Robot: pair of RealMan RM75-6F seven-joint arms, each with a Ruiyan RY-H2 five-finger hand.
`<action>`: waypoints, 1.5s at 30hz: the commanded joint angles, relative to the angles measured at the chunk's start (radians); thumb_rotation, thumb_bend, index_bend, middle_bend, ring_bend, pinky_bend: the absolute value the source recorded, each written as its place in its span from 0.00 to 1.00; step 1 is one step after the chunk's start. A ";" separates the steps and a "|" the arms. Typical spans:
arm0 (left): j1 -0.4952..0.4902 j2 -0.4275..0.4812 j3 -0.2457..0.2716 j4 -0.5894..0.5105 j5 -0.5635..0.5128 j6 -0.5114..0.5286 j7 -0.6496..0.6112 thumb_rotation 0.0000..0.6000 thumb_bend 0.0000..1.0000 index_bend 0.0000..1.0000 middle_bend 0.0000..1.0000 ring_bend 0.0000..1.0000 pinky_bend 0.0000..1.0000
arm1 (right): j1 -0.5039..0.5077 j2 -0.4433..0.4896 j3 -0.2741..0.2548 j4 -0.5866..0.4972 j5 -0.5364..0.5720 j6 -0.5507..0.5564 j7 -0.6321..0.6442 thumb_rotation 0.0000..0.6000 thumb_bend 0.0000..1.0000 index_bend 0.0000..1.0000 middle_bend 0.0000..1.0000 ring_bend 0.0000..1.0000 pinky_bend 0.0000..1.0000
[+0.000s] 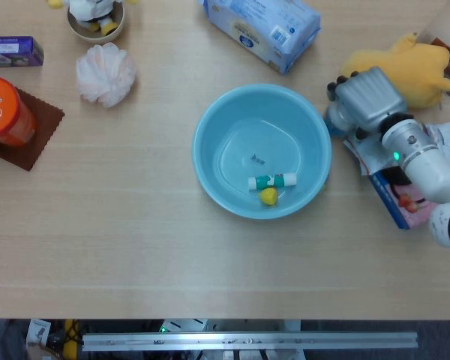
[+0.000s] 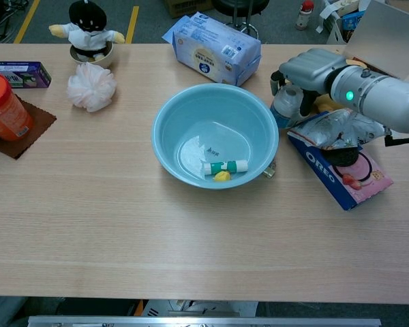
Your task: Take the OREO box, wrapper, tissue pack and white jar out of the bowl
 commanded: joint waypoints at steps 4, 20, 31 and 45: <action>0.000 -0.001 0.001 -0.003 0.004 0.002 0.002 1.00 0.36 0.18 0.23 0.21 0.16 | -0.003 -0.030 0.016 0.007 -0.009 0.002 0.007 1.00 0.29 0.50 0.46 0.50 0.79; 0.006 0.001 0.001 0.005 -0.003 0.006 -0.006 1.00 0.36 0.18 0.23 0.21 0.16 | 0.031 -0.094 0.024 0.029 0.055 0.009 -0.092 1.00 0.29 0.50 0.46 0.49 0.79; 0.000 -0.001 0.000 -0.002 -0.005 -0.002 0.002 1.00 0.36 0.18 0.23 0.21 0.16 | 0.044 -0.093 0.002 0.037 0.143 -0.028 -0.129 1.00 0.29 0.15 0.25 0.20 0.47; -0.013 -0.001 -0.011 -0.005 -0.002 -0.005 0.008 1.00 0.36 0.18 0.23 0.21 0.16 | -0.005 0.128 0.040 -0.206 0.072 0.067 -0.022 1.00 0.29 0.00 0.12 0.10 0.34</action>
